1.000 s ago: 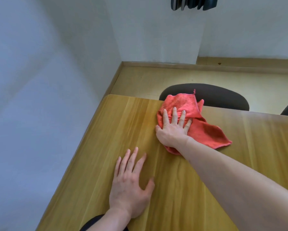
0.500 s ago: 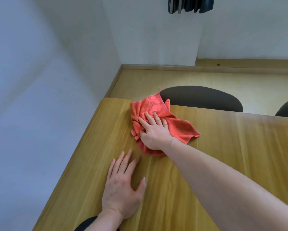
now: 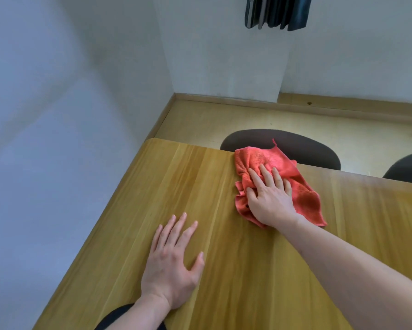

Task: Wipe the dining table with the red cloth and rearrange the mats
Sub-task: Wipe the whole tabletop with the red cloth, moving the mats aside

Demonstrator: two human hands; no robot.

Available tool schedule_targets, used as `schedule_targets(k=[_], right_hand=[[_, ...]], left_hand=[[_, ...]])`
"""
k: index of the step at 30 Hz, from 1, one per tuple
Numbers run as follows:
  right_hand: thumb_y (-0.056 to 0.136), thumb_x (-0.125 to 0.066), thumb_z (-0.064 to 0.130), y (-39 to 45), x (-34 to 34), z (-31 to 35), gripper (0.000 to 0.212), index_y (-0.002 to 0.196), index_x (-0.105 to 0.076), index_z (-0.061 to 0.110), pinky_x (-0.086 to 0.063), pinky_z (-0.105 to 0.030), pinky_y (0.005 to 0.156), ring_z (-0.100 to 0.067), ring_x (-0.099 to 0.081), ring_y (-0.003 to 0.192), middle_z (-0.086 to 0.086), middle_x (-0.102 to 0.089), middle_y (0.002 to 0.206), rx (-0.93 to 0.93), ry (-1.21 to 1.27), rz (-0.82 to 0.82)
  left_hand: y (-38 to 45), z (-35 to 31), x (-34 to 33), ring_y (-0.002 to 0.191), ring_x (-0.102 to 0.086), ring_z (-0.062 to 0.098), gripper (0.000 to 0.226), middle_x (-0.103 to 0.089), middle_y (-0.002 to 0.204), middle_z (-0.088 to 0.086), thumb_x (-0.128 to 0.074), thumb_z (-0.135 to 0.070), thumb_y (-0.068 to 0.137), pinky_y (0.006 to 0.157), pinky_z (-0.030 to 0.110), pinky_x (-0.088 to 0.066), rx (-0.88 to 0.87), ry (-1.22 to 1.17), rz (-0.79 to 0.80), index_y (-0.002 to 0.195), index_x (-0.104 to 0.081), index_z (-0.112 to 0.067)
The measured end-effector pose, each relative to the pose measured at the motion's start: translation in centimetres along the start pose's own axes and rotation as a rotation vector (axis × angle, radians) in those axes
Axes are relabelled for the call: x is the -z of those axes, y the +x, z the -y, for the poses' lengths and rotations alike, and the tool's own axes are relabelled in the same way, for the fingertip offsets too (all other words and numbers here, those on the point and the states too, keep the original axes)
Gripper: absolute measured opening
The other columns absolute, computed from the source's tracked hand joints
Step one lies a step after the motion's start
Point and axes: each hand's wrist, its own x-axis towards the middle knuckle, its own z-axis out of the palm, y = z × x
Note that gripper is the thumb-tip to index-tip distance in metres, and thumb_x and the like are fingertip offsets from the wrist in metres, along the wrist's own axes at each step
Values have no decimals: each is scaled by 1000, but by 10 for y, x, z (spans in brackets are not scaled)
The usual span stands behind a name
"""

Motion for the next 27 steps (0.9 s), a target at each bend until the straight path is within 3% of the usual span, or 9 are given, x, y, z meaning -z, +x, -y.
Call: schedule_targets(k=[7, 13, 16, 19, 27], right_hand=[[104, -23, 41, 33, -14, 71, 62, 162, -1, 40, 15, -57, 120, -31, 26, 153, 3, 17, 169, -66, 31, 79], [101, -22, 43, 64, -39, 169, 65, 162, 1, 36, 17, -60, 119, -35, 27, 152, 0, 18, 169, 70, 19, 135], [101, -22, 46, 77, -47, 213, 67, 162, 2, 35, 17, -62, 118, -37, 28, 151, -1, 18, 169, 148, 4, 187], [102, -24, 51, 82, -53, 247, 67, 162, 2, 36, 18, -62, 118, -37, 28, 151, 1, 18, 169, 248, -12, 254], [102, -30, 44, 67, -51, 230, 62, 161, -13, 39, 10, -54, 124, -27, 14, 156, 4, 3, 171, 440, -16, 222]], left_hand=[[0, 1, 4, 150, 30, 2, 71, 19, 167, -21, -25, -66, 95, 127, 40, 7, -9, -8, 28, 160, -5, -45], [1, 6, 0, 155, 14, 5, 72, -1, 170, -17, -37, -61, 92, 127, 39, 3, -19, -89, -27, 159, -21, -42], [3, 9, -2, 154, 20, 5, 74, 6, 170, -16, -39, -59, 91, 126, 40, 6, -31, -115, 2, 159, -21, -38], [3, 11, -7, 154, 21, 9, 78, 0, 171, -10, -40, -61, 89, 127, 42, 5, -49, -61, 22, 159, -22, -34], [2, 9, -5, 154, 16, 4, 74, 0, 170, -14, -42, -61, 90, 127, 39, 2, -24, -84, -22, 158, -26, -36]])
